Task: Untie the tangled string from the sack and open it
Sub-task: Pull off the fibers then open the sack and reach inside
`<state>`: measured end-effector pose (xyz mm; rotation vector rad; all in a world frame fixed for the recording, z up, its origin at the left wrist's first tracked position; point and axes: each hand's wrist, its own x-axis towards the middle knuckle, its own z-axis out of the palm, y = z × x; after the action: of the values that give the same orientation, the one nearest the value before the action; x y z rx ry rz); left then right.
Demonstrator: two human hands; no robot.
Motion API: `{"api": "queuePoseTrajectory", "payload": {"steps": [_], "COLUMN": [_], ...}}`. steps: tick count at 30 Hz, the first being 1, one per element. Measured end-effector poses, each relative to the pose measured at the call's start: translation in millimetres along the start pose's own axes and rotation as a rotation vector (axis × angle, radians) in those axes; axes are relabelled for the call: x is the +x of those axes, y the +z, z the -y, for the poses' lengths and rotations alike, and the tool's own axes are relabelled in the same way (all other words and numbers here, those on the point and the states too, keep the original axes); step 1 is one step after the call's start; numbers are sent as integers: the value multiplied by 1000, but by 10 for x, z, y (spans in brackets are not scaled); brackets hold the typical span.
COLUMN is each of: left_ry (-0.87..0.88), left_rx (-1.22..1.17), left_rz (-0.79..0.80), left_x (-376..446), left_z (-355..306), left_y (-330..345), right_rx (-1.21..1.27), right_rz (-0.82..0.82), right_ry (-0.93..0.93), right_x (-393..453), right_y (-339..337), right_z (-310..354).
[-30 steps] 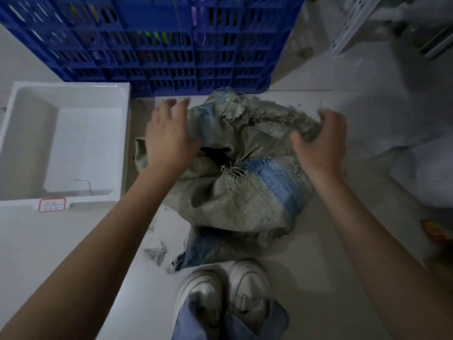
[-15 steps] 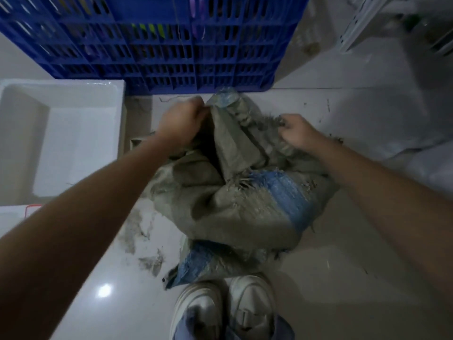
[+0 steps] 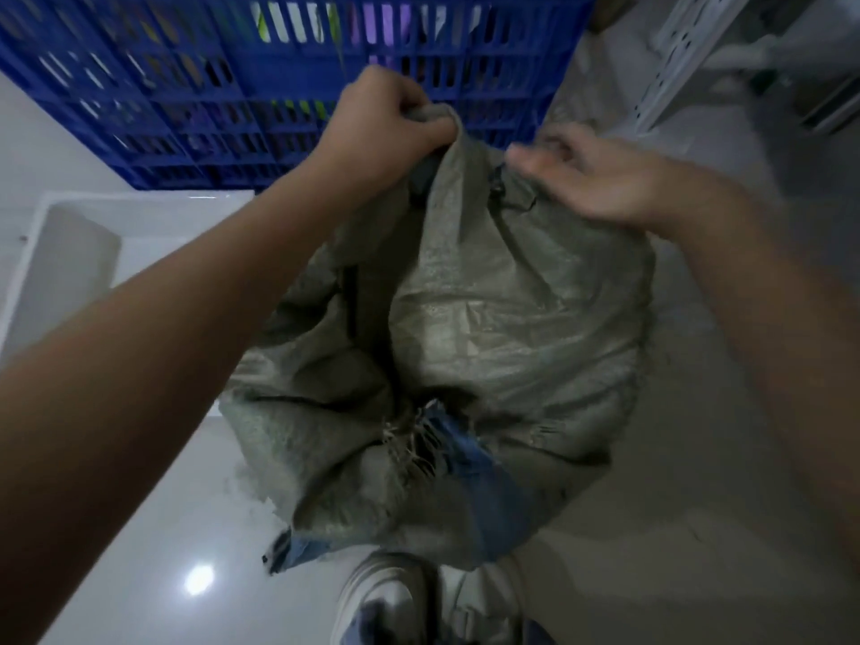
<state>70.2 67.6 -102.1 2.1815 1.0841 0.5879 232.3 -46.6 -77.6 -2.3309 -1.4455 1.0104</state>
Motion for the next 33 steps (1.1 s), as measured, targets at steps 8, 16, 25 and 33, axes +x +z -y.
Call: {"api": "queuePoseTrajectory", "payload": {"steps": [8,16,25,33], "left_ry": [-9,7,-253,173], "left_rx": [-55,297,505,461], "left_rz": [63,110,329,339], "left_x": [-207,-218,14,-948], "left_z": [54,550,827,601], "left_y": [211,54,162,591], "right_rx": [65,592,562,894], "right_rz": [-214,85,212,9], "right_ry": [97,-55,146,613], "right_x": [218,279,405,358], "right_y": [1140,497,488,1184], "right_z": [-350,-631,-411,-912]}}
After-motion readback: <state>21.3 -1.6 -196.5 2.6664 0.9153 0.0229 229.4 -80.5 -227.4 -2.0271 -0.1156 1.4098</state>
